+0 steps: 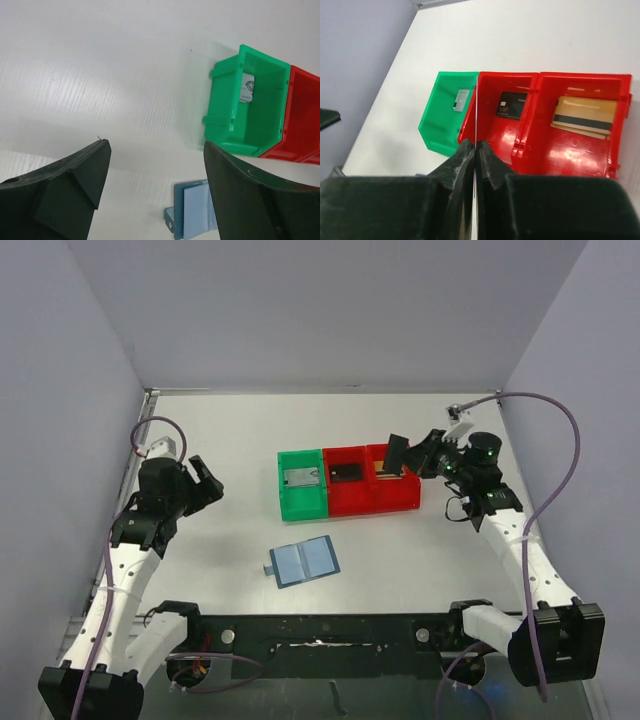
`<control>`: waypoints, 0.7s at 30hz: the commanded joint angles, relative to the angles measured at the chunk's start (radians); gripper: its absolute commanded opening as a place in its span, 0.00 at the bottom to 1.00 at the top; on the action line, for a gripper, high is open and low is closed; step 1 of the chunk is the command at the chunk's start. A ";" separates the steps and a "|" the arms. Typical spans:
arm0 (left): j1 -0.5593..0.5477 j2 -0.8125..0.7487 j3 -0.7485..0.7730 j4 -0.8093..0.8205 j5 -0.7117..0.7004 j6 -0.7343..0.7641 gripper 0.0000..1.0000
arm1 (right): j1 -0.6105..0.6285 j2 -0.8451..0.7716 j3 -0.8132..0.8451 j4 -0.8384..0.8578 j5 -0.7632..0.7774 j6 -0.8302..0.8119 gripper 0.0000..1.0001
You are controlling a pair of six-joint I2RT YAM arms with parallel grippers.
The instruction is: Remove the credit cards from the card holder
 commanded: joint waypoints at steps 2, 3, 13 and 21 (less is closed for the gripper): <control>0.059 -0.029 -0.016 0.031 0.038 0.096 0.75 | 0.235 0.032 0.111 -0.079 0.351 -0.346 0.00; 0.059 -0.032 -0.026 0.039 0.035 0.096 0.75 | 0.276 0.037 0.117 -0.083 0.408 -0.397 0.00; 0.059 -0.133 -0.115 0.096 -0.001 0.092 0.75 | 0.483 0.043 0.038 0.028 0.502 -0.817 0.00; 0.059 -0.222 -0.139 0.126 -0.043 0.083 0.75 | 0.487 0.152 0.171 -0.091 0.523 -1.011 0.00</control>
